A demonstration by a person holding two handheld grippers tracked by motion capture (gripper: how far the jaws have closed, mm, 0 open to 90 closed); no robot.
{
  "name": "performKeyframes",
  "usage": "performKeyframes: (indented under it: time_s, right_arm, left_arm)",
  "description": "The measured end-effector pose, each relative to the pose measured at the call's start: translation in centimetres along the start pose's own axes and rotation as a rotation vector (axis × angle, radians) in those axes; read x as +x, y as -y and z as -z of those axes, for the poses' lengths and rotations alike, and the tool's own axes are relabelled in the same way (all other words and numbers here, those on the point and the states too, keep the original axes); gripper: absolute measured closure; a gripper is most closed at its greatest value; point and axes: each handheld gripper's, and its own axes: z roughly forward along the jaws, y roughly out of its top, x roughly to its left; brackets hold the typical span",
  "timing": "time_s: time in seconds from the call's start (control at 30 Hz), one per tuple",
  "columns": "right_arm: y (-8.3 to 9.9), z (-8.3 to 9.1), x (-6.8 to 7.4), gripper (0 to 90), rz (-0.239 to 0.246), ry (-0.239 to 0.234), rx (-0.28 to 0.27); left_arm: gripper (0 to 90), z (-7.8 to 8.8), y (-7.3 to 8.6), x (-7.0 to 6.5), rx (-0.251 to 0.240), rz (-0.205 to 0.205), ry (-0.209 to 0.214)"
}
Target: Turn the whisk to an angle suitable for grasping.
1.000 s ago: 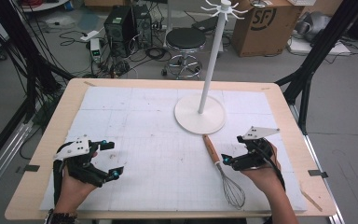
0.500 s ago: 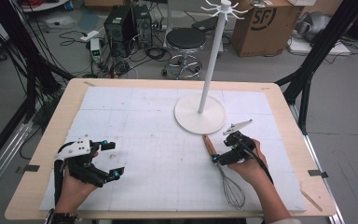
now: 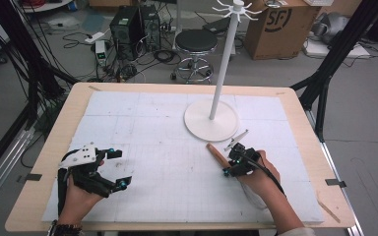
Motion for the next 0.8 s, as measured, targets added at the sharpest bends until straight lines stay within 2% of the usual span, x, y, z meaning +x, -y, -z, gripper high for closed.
performKeyframes:
  time_s: [0.2, 0.33, 0.37, 0.43, 0.57, 0.73, 0.8]
  right_arm:
    - [0.05, 0.09, 0.05, 70.1, 0.028, -0.004, 0.003]
    - [0.11, 0.13, 0.11, 70.4, 0.027, -0.013, 0.006]
    - [0.15, 0.1, 0.07, 67.8, 0.04, -0.012, 0.0]
    - [0.1, 0.18, 0.23, 57.1, 0.026, -0.015, -0.013]
    - [-0.03, 0.0, 0.44, 54.7, 0.035, 0.001, -0.011]
    - [-0.18, -0.21, 0.48, 57.6, 0.046, 0.016, 0.0]
    - [-0.21, -0.19, 0.59, 66.0, 0.042, 0.003, -0.003]
  left_arm:
    - [1.7, -0.02, 0.0, 0.0, 0.004, 0.0, -0.001]
    - [1.7, -0.04, 0.0, -0.04, 0.003, 0.001, 0.0]
    - [1.7, -0.04, 0.0, -0.04, 0.003, 0.0, 0.0]
    - [1.7, -0.03, 0.0, -0.02, 0.004, 0.001, 0.001]
    - [1.7, -0.03, 0.0, -0.01, 0.004, 0.001, -0.001]
    - [1.7, -0.08, -0.08, -0.05, 0.002, 0.002, 0.0]
    - [1.7, -0.18, -0.15, -0.11, 0.004, -0.003, 0.002]
